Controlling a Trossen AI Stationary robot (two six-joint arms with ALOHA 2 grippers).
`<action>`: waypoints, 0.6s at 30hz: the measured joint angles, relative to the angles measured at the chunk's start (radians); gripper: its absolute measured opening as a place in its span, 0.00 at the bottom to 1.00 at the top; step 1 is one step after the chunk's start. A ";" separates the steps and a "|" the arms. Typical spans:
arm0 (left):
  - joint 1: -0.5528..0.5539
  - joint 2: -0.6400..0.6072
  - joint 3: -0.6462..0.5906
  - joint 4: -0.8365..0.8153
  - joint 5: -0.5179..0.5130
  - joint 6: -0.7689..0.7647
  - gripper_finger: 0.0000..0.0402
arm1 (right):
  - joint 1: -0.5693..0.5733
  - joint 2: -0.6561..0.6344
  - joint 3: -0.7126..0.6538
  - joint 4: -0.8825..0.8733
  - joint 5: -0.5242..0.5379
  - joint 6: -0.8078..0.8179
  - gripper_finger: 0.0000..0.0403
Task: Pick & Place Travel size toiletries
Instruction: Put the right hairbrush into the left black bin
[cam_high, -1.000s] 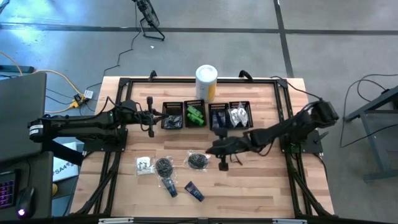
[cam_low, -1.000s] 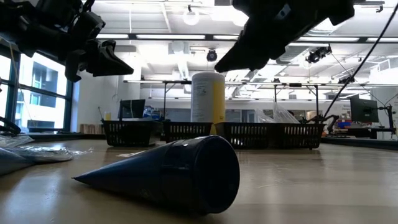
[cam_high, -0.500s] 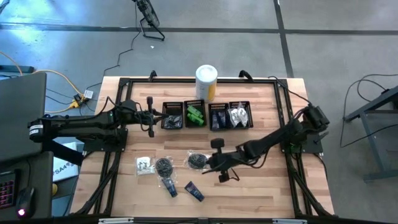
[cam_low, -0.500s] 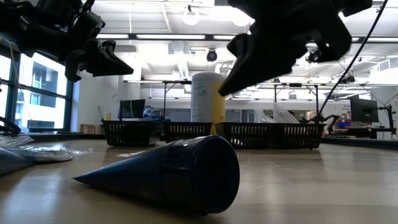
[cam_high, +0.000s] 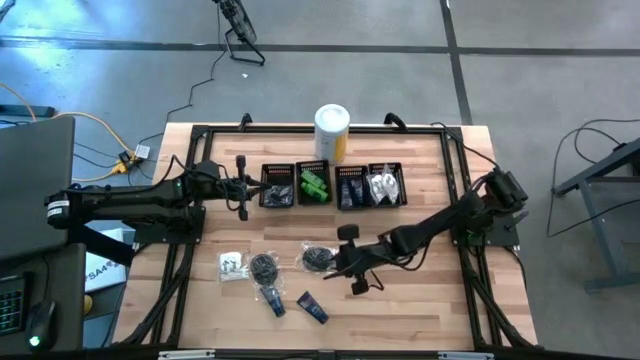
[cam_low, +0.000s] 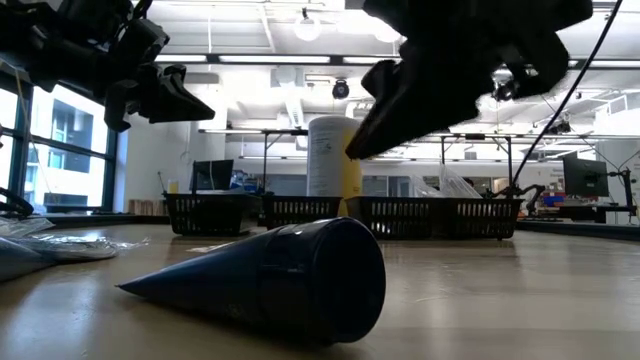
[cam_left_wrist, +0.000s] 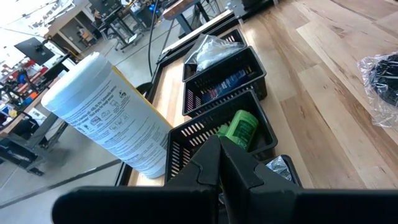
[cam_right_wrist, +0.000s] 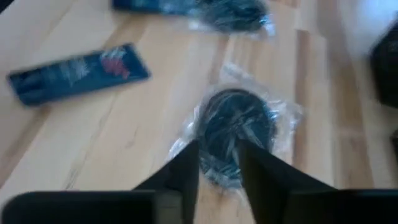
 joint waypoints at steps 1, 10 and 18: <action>0.000 0.000 0.000 0.000 0.000 0.000 0.00 | 0.001 0.005 0.000 0.001 -0.020 -0.023 0.29; 0.000 0.000 0.000 -0.010 0.000 0.000 0.00 | 0.025 0.119 0.000 0.115 -0.012 -0.164 0.57; 0.000 0.000 0.000 -0.066 0.000 -0.024 0.00 | 0.005 0.193 0.000 0.211 -0.001 -0.180 0.63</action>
